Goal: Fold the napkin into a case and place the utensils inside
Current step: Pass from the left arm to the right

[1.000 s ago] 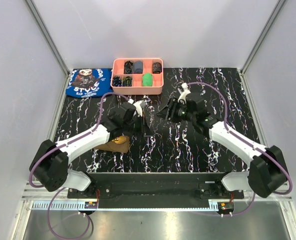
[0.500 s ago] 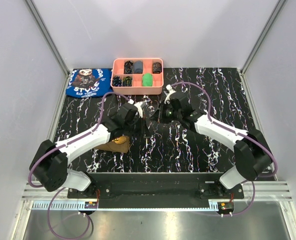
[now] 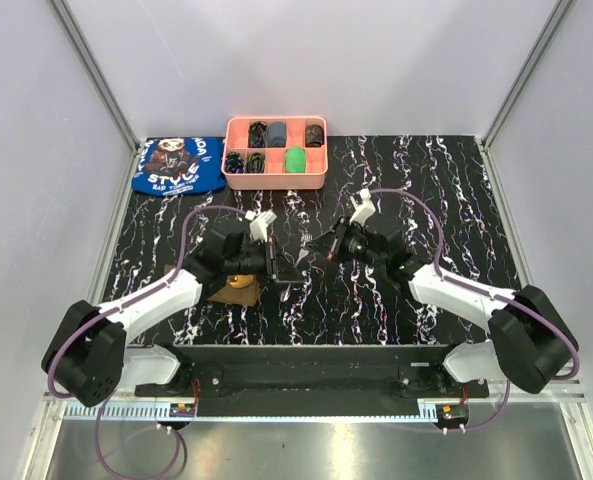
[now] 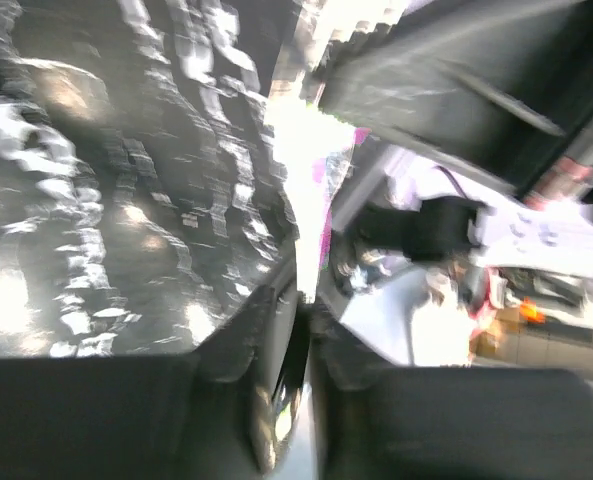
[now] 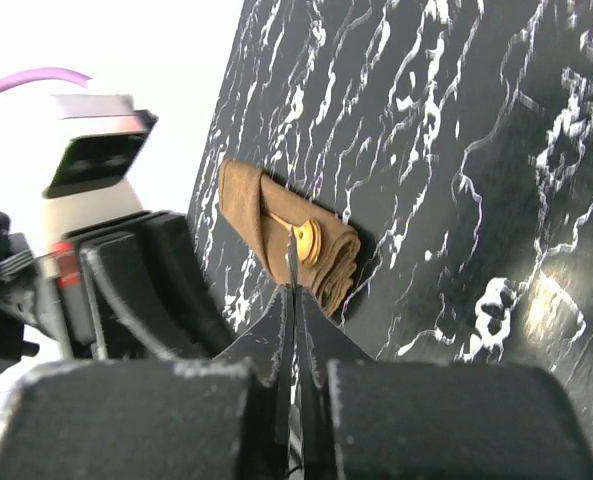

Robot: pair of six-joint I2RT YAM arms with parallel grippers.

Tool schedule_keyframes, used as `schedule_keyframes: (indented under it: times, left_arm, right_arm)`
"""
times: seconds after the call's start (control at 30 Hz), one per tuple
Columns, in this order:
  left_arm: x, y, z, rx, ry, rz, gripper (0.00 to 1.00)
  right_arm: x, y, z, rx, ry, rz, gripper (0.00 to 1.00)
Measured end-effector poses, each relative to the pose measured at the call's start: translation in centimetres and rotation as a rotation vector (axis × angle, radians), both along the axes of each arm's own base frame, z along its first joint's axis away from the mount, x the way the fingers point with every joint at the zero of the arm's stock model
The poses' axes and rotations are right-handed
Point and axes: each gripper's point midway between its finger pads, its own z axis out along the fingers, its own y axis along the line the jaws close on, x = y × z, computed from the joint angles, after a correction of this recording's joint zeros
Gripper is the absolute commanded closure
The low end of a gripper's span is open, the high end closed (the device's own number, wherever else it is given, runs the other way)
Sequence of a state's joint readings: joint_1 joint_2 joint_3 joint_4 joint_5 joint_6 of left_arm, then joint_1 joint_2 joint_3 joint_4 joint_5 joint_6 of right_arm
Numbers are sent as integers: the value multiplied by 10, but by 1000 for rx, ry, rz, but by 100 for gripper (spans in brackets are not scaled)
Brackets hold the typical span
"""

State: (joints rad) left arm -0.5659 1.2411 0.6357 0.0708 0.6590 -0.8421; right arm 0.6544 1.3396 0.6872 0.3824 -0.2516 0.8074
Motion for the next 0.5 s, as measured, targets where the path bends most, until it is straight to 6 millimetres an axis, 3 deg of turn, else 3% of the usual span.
schedule_keyframes:
  times: [0.07,0.13,0.23,0.37,0.5]
  left_arm:
    - [-8,-5,7,-41,-6,-48,100]
    - [-10,-4,8,-40,-17,-65,100]
    - [-12,4,4,37,-25,-93,100]
    - [-14,12,14,106,-96,-171,100]
    - [-25,17,13,128,-116,-246,100]
  right_arm:
    - [-3,-1,-4,14,23,-4,62]
    - [-5,-2,0,2,7,3,42]
    - [-5,-7,21,-70,-60,59,38]
    - [1,-20,61,-129,-184,185,40]
    - [-8,-27,64,-176,-213,329,44]
